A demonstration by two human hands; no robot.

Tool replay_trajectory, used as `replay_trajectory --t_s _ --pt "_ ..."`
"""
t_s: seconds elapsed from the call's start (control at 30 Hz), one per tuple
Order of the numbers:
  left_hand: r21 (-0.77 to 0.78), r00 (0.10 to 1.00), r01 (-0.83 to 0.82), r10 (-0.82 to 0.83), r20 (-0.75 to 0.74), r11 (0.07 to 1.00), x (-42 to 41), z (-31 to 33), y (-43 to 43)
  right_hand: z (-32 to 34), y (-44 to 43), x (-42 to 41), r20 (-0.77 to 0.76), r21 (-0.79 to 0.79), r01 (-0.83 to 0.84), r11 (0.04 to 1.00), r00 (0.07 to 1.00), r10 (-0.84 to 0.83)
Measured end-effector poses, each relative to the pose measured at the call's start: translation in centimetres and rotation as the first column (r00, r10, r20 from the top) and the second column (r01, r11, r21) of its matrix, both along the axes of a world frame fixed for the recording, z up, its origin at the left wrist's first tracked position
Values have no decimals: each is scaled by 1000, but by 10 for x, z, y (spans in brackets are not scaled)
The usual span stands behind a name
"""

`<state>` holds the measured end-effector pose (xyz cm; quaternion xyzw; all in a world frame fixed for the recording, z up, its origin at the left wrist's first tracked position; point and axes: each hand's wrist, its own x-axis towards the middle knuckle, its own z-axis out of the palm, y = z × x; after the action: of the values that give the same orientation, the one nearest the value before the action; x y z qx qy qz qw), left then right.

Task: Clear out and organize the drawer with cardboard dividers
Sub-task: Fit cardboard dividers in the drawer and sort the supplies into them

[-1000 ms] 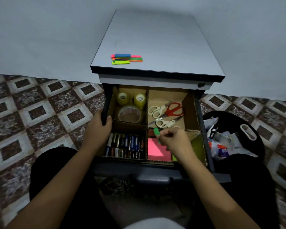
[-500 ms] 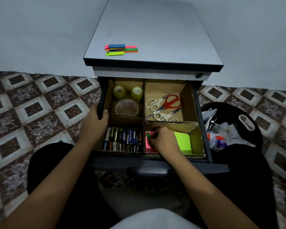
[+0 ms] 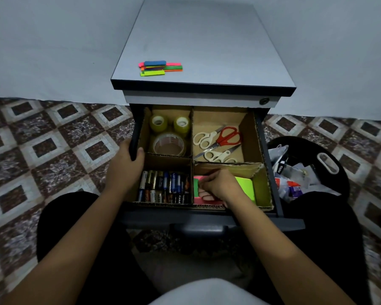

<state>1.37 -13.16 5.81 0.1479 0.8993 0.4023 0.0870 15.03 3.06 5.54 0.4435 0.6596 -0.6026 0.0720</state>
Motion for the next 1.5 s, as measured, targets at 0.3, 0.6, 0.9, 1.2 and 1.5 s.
replay_trajectory --t_s 0.3,0.6,0.9,1.2,1.5 --pt "8 1000 -7 7 10 1000 1 2 1 28 6 3 -59 69 -61 996 996 65" --pt "-2 1000 -5 5 11 1000 -3 -1 1 121 32 -70 -313 673 -61 737 880 359" --pt "-9 1000 -1 2 19 1000 -5 -3 -2 131 63 -155 73 964 -212 163 795 602" --pt "5 1000 -4 4 15 1000 -6 -5 0 120 66 -156 213 969 -244 -30 774 596" --pt "-11 1000 -3 3 8 1000 -7 -8 -1 118 75 -154 214 969 -244 -36 757 618"
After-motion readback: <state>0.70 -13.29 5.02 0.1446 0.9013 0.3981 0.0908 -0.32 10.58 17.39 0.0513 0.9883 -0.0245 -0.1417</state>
